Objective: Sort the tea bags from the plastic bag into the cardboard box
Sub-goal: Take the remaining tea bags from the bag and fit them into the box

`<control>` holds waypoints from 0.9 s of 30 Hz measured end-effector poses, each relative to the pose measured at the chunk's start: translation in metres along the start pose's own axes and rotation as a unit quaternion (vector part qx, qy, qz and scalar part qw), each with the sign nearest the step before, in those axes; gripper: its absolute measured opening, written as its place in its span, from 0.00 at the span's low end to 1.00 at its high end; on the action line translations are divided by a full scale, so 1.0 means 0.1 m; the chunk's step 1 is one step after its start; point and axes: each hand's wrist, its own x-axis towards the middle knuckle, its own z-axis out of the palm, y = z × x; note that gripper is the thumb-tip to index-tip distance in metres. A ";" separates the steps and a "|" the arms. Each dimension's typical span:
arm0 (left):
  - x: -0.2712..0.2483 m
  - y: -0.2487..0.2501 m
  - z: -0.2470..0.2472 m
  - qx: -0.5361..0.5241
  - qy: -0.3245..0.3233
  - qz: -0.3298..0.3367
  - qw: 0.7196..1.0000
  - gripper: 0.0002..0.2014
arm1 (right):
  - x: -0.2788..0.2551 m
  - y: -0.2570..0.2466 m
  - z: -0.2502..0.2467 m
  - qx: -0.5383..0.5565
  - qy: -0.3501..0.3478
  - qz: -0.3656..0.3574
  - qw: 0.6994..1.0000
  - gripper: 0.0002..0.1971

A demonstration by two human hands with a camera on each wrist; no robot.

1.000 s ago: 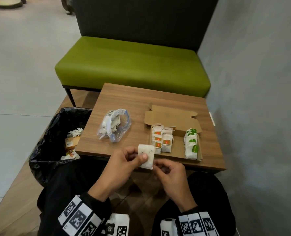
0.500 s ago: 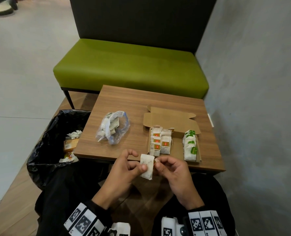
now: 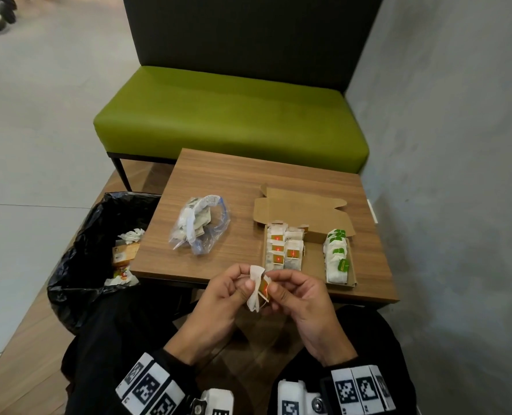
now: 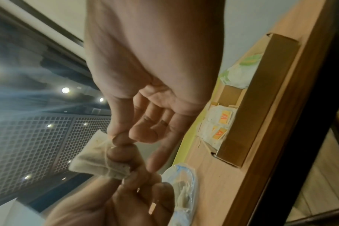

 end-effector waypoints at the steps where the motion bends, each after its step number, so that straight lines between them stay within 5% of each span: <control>1: 0.01 0.00 0.00 -0.012 -0.004 -0.009 1.000 0.14 | 0.00 -0.01 0.01 -0.016 -0.002 -0.010 1.000 0.08; 9: 0.06 0.02 -0.01 -0.020 0.002 -0.054 0.998 0.18 | 0.07 0.02 0.06 -0.107 -0.009 -0.025 0.994 0.18; 14: 0.10 -0.01 -0.13 0.105 0.069 -0.011 0.992 0.14 | 0.09 0.04 0.01 -0.103 0.052 -0.017 0.993 0.13; 16: 0.10 0.00 -0.16 0.161 0.051 0.008 0.986 0.17 | 0.11 0.06 -0.03 -0.114 0.080 -0.022 0.990 0.08; 21: 0.16 -0.01 -0.09 0.265 0.033 0.016 0.964 0.06 | 0.17 0.13 -0.09 -0.149 0.088 -0.033 0.984 0.06; 27: 0.35 -0.07 0.03 0.254 0.094 0.040 0.962 0.06 | 0.31 0.15 -0.14 -0.157 0.131 -0.021 0.979 0.04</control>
